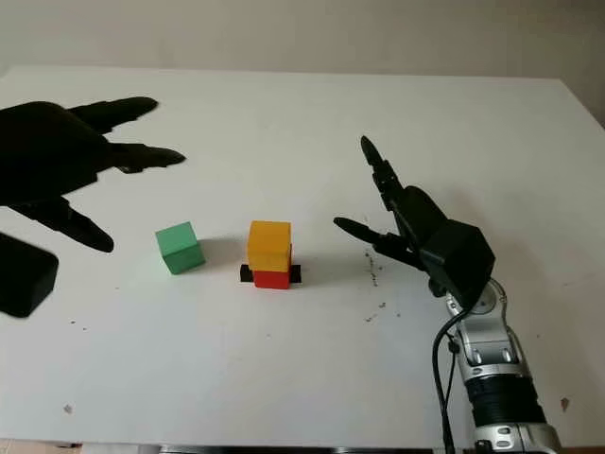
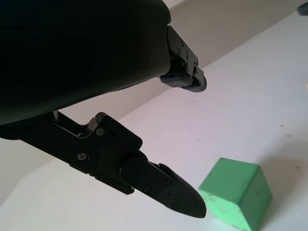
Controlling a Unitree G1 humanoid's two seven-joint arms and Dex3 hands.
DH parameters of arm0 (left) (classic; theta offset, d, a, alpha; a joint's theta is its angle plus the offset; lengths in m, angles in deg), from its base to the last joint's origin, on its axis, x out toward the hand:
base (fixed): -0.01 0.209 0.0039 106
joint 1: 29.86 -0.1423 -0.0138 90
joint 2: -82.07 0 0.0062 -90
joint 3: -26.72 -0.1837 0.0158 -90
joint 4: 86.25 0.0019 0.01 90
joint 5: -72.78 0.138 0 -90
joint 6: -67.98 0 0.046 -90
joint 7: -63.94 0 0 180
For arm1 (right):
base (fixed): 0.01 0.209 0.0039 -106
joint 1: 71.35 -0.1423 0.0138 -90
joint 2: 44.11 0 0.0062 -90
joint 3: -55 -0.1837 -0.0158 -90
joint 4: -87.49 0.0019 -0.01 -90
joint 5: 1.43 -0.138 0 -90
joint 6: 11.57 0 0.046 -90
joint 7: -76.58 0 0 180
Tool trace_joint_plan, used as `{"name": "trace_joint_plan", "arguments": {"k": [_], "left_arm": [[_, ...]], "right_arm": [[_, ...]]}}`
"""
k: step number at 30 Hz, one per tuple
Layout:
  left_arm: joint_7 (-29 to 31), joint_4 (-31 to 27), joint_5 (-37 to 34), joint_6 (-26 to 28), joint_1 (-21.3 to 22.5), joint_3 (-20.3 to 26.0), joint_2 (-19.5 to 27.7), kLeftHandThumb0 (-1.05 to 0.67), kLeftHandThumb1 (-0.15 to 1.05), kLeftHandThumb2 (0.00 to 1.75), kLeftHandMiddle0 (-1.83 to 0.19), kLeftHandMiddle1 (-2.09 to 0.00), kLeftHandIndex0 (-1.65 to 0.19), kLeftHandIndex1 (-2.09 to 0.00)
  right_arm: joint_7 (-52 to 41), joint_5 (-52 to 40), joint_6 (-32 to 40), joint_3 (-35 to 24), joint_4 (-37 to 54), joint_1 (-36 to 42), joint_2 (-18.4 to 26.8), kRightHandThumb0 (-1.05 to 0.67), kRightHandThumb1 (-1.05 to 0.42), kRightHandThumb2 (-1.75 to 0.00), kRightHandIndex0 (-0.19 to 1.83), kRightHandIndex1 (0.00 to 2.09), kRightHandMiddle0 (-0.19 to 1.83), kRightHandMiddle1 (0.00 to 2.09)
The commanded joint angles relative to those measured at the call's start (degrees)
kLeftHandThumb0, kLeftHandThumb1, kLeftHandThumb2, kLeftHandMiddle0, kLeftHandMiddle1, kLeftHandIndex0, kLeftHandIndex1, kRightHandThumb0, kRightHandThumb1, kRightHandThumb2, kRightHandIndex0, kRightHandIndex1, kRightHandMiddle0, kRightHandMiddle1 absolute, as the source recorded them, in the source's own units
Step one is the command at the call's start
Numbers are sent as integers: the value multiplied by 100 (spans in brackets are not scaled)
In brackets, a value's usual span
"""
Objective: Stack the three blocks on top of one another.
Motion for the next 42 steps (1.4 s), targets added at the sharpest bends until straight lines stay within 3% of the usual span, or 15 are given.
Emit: {"name": "trace_joint_plan", "arguments": {"k": [1,10,20,29,36,42], "left_arm": [[-36,-1,123,-133,201,-80,-47,-63,80,6,9,-5,-35,-7],[-493,512,652,-926,544,-267,-200,-56,76,5,3,-6,-41,-8],[-1184,985,1563,-1610,845,-622,-324,-62,80,6,2,-6,-43,-7],[-1793,1332,2060,-1889,1016,-892,-472,-68,77,5,-2,-6,-51,-9],[-1873,1501,2278,-1923,1120,-1118,-536,-58,78,5,-1,-5,-51,-8],[-2861,2006,2738,-2063,1171,-1351,-645,-56,77,5,-6,-7,-57,-10]], "right_arm": [[24,36,-100,-6,38,25,68,-69,-105,-15,-19,2,-12,5],[6,-86,-144,-36,-14,21,9,-67,-105,-13,-19,1,-12,5],[65,23,-209,-8,-43,19,43,-69,-105,-15,-19,4,-11,6],[51,-63,-64,-43,91,65,38,-70,-105,-13,-19,4,-10,6],[81,-9,-106,-40,117,94,59,-69,-105,-14,-19,4,-11,5],[98,7,-2,-53,252,152,94,-69,-105,-13,-19,4,-10,6]]}}
